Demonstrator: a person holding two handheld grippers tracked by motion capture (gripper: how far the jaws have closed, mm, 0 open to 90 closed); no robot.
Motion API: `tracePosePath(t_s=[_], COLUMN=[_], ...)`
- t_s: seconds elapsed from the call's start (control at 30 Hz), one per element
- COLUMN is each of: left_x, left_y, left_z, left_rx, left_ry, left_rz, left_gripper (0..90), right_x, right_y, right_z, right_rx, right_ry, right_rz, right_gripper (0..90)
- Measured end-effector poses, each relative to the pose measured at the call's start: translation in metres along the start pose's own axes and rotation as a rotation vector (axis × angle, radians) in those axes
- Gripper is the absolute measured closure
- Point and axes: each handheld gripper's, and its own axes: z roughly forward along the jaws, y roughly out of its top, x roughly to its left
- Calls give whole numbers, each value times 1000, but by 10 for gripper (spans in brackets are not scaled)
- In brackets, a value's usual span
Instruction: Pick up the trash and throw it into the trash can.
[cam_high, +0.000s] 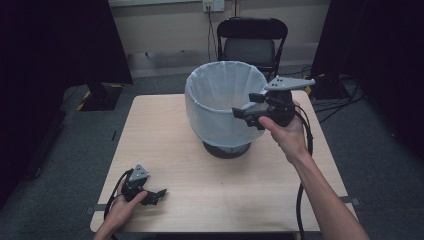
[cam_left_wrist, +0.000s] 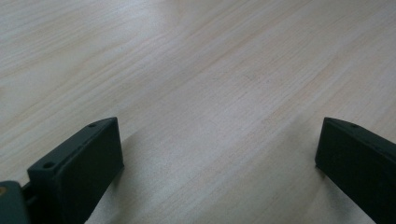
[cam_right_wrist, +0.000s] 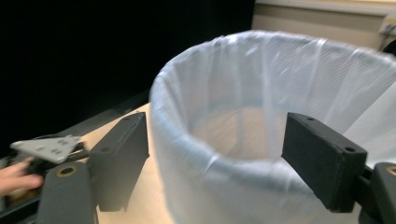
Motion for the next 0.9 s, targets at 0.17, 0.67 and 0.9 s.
tracePosePath(t_s=[0.17, 0.67, 0.9], left_x=[0, 0, 0], left_y=[0, 0, 0], left_z=[0, 0, 0], left_rx=[-1, -1, -2], left_ry=[0, 0, 0], left_rz=[-1, -2, -3], left_gripper=[2, 2, 2], right_x=[5, 10, 11], right_y=[-20, -94, -133], right_z=[-9, -21, -19], right_rx=[9, 78, 137], right_ry=[7, -34, -76], right_rz=[4, 54, 94], right_gripper=[227, 213, 207])
